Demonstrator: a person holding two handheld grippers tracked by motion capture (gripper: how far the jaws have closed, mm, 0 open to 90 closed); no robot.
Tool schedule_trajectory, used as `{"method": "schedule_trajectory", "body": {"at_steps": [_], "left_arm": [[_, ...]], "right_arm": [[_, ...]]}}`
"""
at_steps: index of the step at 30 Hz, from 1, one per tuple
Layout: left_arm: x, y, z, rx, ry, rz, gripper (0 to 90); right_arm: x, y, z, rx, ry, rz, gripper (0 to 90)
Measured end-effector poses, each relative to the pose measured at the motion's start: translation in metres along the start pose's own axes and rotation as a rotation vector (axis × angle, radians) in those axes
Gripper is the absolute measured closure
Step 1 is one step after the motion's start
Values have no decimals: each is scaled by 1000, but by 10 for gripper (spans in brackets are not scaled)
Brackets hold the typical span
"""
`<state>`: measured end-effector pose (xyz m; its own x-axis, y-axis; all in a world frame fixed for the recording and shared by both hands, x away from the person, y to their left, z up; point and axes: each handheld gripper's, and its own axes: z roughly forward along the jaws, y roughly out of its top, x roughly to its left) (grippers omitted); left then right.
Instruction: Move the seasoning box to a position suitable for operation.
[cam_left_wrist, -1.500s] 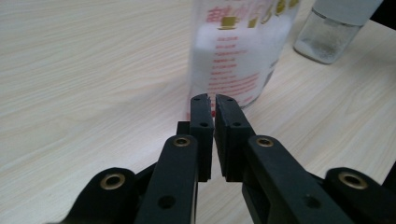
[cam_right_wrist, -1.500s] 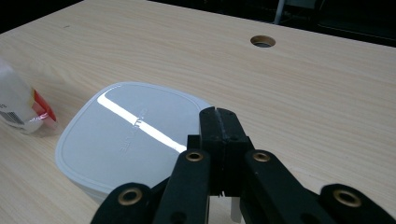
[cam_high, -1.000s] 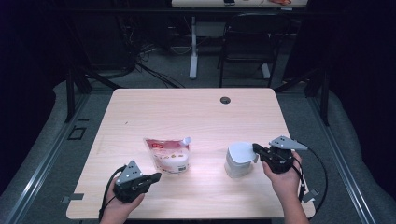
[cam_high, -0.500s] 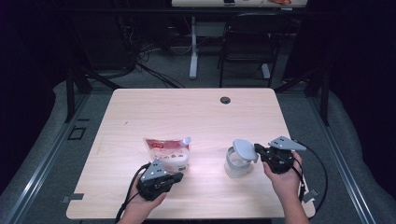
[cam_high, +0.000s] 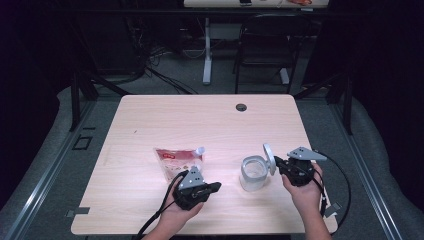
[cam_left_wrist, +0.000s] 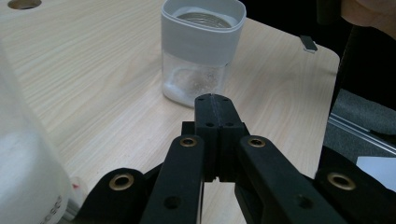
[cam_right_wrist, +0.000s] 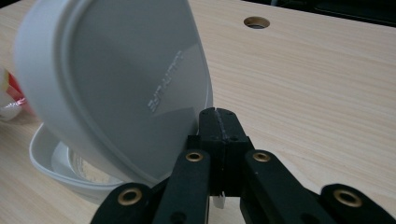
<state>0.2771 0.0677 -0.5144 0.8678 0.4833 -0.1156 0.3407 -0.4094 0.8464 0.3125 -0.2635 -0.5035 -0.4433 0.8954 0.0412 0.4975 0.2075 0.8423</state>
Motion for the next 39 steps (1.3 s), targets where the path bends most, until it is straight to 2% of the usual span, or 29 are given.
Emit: {"method": "schedule_trajectory", "body": {"at_steps": [4, 14, 22, 26, 33, 38, 39], "left_arm": [[-3, 3, 2, -2, -2, 13, 900], [1, 1, -3, -4, 12, 6, 900], [4, -5, -9, 13, 21, 13, 900], [7, -9, -17, 13, 30, 13, 900], [13, -14, -28, 8, 46, -10, 900], [15, -17, -38, 5, 56, -7, 900], [17, -20, -43, 4, 63, -9, 900]], "right_arm": [[-3, -2, 0, 1, 20, 27, 900], [-7, -6, 2, -7, 54, 73, 900], [-8, -9, 0, -8, 45, 76, 887], [-9, -10, 0, -7, 41, 81, 875], [-10, -11, 0, -15, 26, 83, 830], [-12, -12, -4, -17, 8, 80, 799], [-12, -13, -5, -23, 7, 81, 793]]}}
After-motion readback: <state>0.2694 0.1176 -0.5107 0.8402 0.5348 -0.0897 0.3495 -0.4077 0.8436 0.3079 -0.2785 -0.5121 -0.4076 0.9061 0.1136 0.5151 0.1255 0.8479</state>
